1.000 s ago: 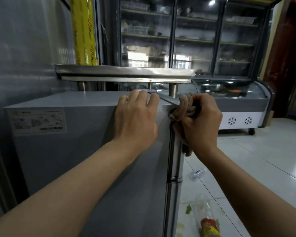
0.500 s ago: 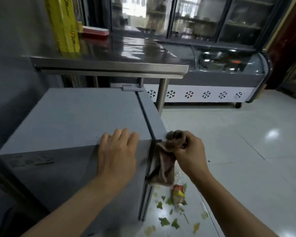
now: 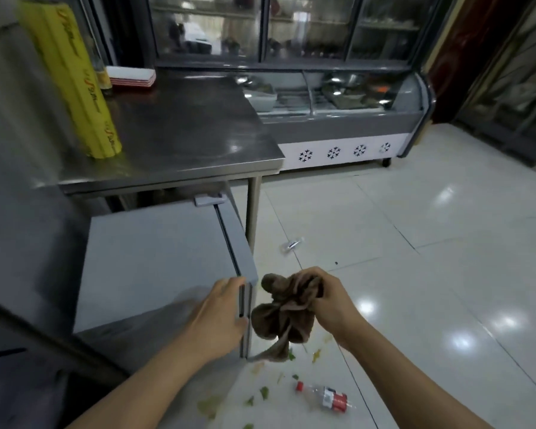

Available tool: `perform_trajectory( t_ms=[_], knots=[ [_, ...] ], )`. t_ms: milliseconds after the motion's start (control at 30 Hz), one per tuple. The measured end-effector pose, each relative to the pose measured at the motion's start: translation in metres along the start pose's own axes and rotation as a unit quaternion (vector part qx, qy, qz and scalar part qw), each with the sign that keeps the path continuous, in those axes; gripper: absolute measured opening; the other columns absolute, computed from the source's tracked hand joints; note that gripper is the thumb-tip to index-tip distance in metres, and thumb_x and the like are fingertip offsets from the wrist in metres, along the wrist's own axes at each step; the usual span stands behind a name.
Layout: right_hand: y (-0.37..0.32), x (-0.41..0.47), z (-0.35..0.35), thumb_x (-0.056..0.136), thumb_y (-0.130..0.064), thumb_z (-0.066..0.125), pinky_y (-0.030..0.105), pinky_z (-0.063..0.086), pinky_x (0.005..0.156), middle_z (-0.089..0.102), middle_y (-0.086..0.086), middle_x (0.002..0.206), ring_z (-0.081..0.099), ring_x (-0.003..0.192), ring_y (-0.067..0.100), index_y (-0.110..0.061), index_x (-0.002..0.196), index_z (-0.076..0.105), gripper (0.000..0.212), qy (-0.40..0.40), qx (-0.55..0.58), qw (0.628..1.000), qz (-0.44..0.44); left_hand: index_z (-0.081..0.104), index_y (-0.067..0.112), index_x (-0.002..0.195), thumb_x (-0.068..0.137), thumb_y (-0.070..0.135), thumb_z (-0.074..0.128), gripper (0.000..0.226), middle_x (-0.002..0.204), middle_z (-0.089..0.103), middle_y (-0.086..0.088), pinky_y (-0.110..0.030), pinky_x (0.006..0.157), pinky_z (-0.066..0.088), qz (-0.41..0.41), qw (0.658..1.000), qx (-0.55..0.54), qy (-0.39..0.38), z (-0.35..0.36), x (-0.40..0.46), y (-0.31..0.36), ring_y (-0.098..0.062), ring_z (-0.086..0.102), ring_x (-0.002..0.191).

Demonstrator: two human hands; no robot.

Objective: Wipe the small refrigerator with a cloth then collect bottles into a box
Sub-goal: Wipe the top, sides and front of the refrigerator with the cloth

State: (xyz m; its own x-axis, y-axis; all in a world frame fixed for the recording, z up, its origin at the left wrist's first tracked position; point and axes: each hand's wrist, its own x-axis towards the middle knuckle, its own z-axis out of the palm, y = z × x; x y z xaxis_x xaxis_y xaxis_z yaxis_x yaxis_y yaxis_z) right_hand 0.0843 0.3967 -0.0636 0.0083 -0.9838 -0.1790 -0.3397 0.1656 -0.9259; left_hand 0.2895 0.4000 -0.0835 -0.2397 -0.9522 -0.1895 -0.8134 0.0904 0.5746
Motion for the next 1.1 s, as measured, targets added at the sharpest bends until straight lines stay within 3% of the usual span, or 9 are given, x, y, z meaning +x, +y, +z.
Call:
perform_trajectory(
  t_ms=[133, 267, 433, 600, 700, 800, 900, 967, 1100],
  knots=[
    [-0.038, -0.034, -0.035, 0.076, 0.019, 0.056, 0.022, 0.050, 0.068, 0.065, 0.010, 0.087, 0.060, 0.079, 0.017, -0.002, 0.092, 0.061, 0.027, -0.033, 0.011, 0.999, 0.000, 0.040, 0.034, 0.134, 0.085, 0.004, 0.059, 0.060, 0.133, 0.044, 0.000, -0.028, 0.096, 0.044, 0.010, 0.973, -0.217, -0.075, -0.031, -0.001, 0.067, -0.013, 0.045, 0.122],
    [-0.054, -0.056, -0.079, 0.072, 0.024, 0.060, 0.039, 0.053, 0.080, 0.066, 0.016, 0.089, 0.064, 0.086, 0.025, 0.000, 0.093, 0.062, 0.032, -0.055, 0.055, 0.997, -0.002, 0.063, 0.014, 0.095, 0.085, -0.005, 0.057, 0.022, 0.092, 0.066, 0.003, -0.005, 0.068, 0.044, 0.036, 0.957, -0.270, -0.096, -0.044, -0.006, 0.126, -0.006, 0.058, 0.086],
    [-0.046, -0.061, -0.141, 0.077, 0.022, 0.054, 0.047, 0.049, 0.093, 0.066, 0.021, 0.107, 0.063, 0.098, 0.034, 0.004, 0.106, 0.060, 0.034, -0.029, 0.111, 0.992, 0.041, 0.057, 0.015, 0.086, 0.093, 0.013, 0.053, 0.008, 0.088, 0.067, -0.004, -0.033, 0.076, 0.048, -0.001, 0.972, -0.230, -0.043, -0.036, -0.006, 0.183, -0.020, 0.062, 0.080],
    [-0.034, -0.055, -0.209, 0.087, 0.008, 0.044, 0.032, 0.049, 0.083, 0.066, 0.008, 0.095, 0.063, 0.090, 0.020, -0.004, 0.102, 0.060, 0.026, -0.065, 0.144, 0.984, 0.081, 0.059, 0.020, 0.078, 0.090, 0.028, 0.056, 0.015, 0.081, 0.064, -0.002, -0.032, 0.074, 0.045, 0.003, 0.983, -0.155, 0.098, -0.024, 0.006, 0.249, -0.019, 0.060, 0.083],
    [-0.029, -0.049, -0.243, 0.092, -0.016, 0.054, 0.030, 0.046, 0.086, 0.066, 0.005, 0.112, 0.061, 0.104, 0.016, -0.014, 0.109, 0.061, 0.018, -0.096, 0.129, 0.983, 0.088, 0.060, 0.019, 0.078, 0.090, 0.026, 0.055, 0.015, 0.080, 0.064, -0.004, -0.032, 0.072, 0.044, 0.013, 0.977, -0.166, 0.132, -0.018, 0.015, 0.287, -0.019, 0.059, 0.081],
    [-0.024, -0.039, -0.266, 0.092, -0.033, 0.057, 0.031, 0.040, 0.093, 0.057, -0.002, 0.128, 0.053, 0.115, 0.012, -0.022, 0.118, 0.054, 0.028, -0.151, 0.129, 0.977, 0.078, 0.061, 0.026, 0.080, 0.092, 0.026, 0.054, 0.014, 0.081, 0.064, 0.002, -0.030, 0.071, 0.044, 0.032, 0.976, -0.181, 0.117, -0.014, 0.023, 0.318, -0.015, 0.060, 0.082],
    [-0.022, -0.021, -0.282, 0.080, -0.020, 0.071, 0.030, 0.038, 0.100, 0.041, -0.007, 0.140, 0.042, 0.127, 0.016, -0.027, 0.141, 0.035, 0.071, -0.202, 0.194, 0.959, 0.048, 0.062, 0.029, 0.081, 0.092, 0.024, 0.053, 0.015, 0.081, 0.064, 0.008, -0.025, 0.071, 0.045, 0.062, 0.979, -0.174, 0.083, -0.015, 0.031, 0.337, -0.008, 0.060, 0.083],
    [-0.024, -0.004, -0.292, 0.068, -0.010, 0.075, 0.027, 0.046, 0.093, 0.040, -0.002, 0.141, 0.046, 0.125, 0.020, -0.027, 0.143, 0.030, 0.089, -0.238, 0.251, 0.937, 0.044, 0.064, 0.027, 0.083, 0.093, 0.022, 0.054, 0.015, 0.081, 0.065, 0.009, -0.023, 0.072, 0.046, 0.082, 0.978, -0.184, 0.062, -0.018, 0.040, 0.347, -0.004, 0.060, 0.081],
    [-0.030, 0.022, -0.300, 0.067, -0.009, 0.075, 0.043, 0.043, 0.104, 0.045, 0.017, 0.139, 0.048, 0.125, 0.035, -0.015, 0.143, 0.036, 0.086, -0.325, 0.279, 0.902, 0.057, 0.066, 0.027, 0.087, 0.092, 0.022, 0.055, 0.013, 0.083, 0.066, 0.012, -0.014, 0.069, 0.048, 0.105, 0.971, -0.210, 0.044, -0.026, 0.057, 0.349, 0.000, 0.062, 0.081]
  ],
)
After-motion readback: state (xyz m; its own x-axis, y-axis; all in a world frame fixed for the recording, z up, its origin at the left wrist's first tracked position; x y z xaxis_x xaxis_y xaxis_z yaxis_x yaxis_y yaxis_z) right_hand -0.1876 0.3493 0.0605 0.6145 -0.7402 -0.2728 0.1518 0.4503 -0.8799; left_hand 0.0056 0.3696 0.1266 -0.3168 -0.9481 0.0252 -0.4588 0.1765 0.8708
